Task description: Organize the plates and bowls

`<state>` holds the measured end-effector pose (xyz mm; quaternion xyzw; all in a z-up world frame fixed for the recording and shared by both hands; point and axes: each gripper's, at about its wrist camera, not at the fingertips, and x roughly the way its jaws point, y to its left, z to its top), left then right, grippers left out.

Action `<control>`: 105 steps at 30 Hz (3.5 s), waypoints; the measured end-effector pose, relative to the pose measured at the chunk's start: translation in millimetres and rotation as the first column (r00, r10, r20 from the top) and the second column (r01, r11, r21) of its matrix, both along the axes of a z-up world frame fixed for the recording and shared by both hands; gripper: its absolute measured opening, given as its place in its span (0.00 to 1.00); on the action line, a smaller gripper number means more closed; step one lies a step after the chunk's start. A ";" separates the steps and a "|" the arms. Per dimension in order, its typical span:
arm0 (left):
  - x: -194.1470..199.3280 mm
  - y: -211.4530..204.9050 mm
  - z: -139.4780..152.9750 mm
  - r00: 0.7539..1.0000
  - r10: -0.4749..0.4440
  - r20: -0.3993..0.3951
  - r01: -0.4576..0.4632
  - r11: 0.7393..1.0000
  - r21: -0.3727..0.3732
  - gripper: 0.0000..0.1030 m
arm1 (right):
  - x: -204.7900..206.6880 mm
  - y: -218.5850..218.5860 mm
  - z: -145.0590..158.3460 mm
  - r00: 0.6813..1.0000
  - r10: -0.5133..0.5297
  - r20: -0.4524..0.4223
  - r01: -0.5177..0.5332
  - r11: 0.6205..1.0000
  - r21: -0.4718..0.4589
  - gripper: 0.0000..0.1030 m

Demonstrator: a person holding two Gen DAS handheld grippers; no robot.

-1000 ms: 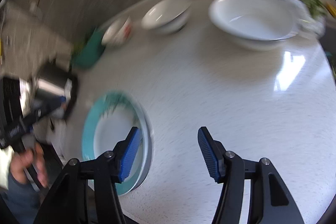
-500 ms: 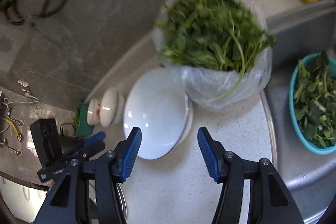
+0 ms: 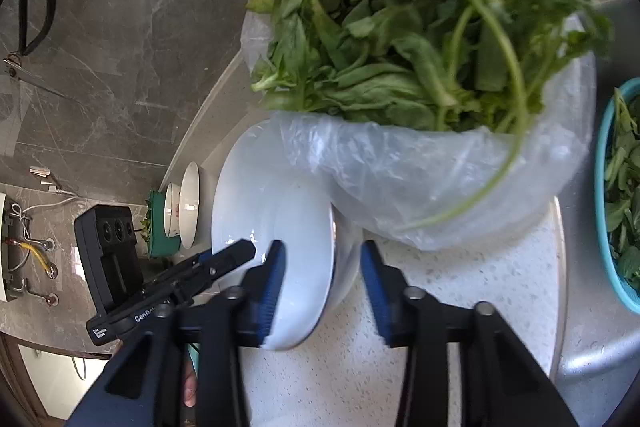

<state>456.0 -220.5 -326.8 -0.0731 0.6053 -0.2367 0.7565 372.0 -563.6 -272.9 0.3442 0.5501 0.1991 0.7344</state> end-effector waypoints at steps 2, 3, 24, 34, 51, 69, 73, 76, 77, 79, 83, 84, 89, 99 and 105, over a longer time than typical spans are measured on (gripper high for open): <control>4.8 2.8 -1.5 1.000 0.003 0.004 -0.003 1.000 0.005 0.30 | 2.3 2.6 -0.2 1.000 0.001 0.006 -0.001 1.000 -0.024 0.27; 6.4 3.9 -2.8 1.000 0.006 0.004 -0.006 1.000 0.004 0.30 | 2.3 2.3 -1.3 1.000 -0.006 0.004 0.006 1.000 -0.028 0.24; -21.7 11.6 -2.8 1.000 0.025 0.010 -0.025 0.999 0.028 0.17 | -16.0 11.1 18.4 1.000 0.006 0.015 -0.004 0.994 -0.106 0.16; -101.1 30.3 32.2 0.999 0.032 0.039 -0.033 0.999 0.018 0.17 | -75.0 26.0 42.5 0.998 0.066 0.021 -0.064 0.994 -0.088 0.16; -230.9 44.2 -10.2 1.000 0.004 -0.024 -0.001 0.996 0.086 0.17 | -153.0 31.0 19.3 0.989 0.135 -0.067 -0.141 0.986 -0.092 0.17; -225.4 26.3 -18.4 1.000 -0.013 0.008 0.012 0.990 0.137 0.18 | -164.2 28.6 -0.8 0.987 0.148 -0.056 -0.151 0.987 -0.054 0.17; -227.6 29.2 -10.8 1.000 0.002 0.017 -0.004 0.989 0.146 0.25 | -165.1 23.1 2.5 0.986 0.154 -0.057 -0.156 0.987 -0.035 0.18; -229.8 33.6 6.5 1.000 0.011 0.029 -0.015 0.989 0.149 0.72 | -164.6 14.0 16.0 0.988 0.150 -0.034 -0.151 0.988 -0.023 0.26; -231.0 35.4 14.9 0.999 0.013 0.038 -0.018 0.989 0.147 0.74 | -164.0 10.9 20.3 0.989 0.148 -0.022 -0.148 0.989 -0.026 0.33; -231.8 40.6 35.3 0.999 0.012 0.045 -0.018 0.991 0.130 0.74 | -155.8 2.2 38.0 0.990 0.137 0.025 -0.136 0.990 -0.043 0.39; -211.5 73.4 88.5 0.995 0.045 0.094 -0.048 0.998 0.035 0.77 | -130.6 -0.3 68.6 0.986 0.125 0.114 -0.121 0.992 -0.040 0.47; -198.2 88.3 103.6 0.990 0.063 0.127 -0.066 0.997 0.026 0.84 | -119.0 6.4 79.5 0.980 0.133 0.149 -0.129 0.991 -0.040 0.48; -114.1 143.6 117.3 0.968 0.084 0.237 -0.113 0.987 0.112 0.92 | -70.9 55.8 109.8 0.957 0.179 0.227 -0.172 0.984 -0.048 0.53; 31.0 181.5 28.7 0.994 0.083 0.075 -0.081 0.996 -0.031 0.92 | 40.8 153.1 74.1 0.983 0.160 0.085 -0.161 0.987 -0.003 0.65; 61.0 195.3 -8.5 0.992 0.124 -0.002 -0.124 0.989 -0.076 0.92 | 73.7 172.8 37.5 0.989 0.151 0.007 -0.151 0.988 -0.032 0.69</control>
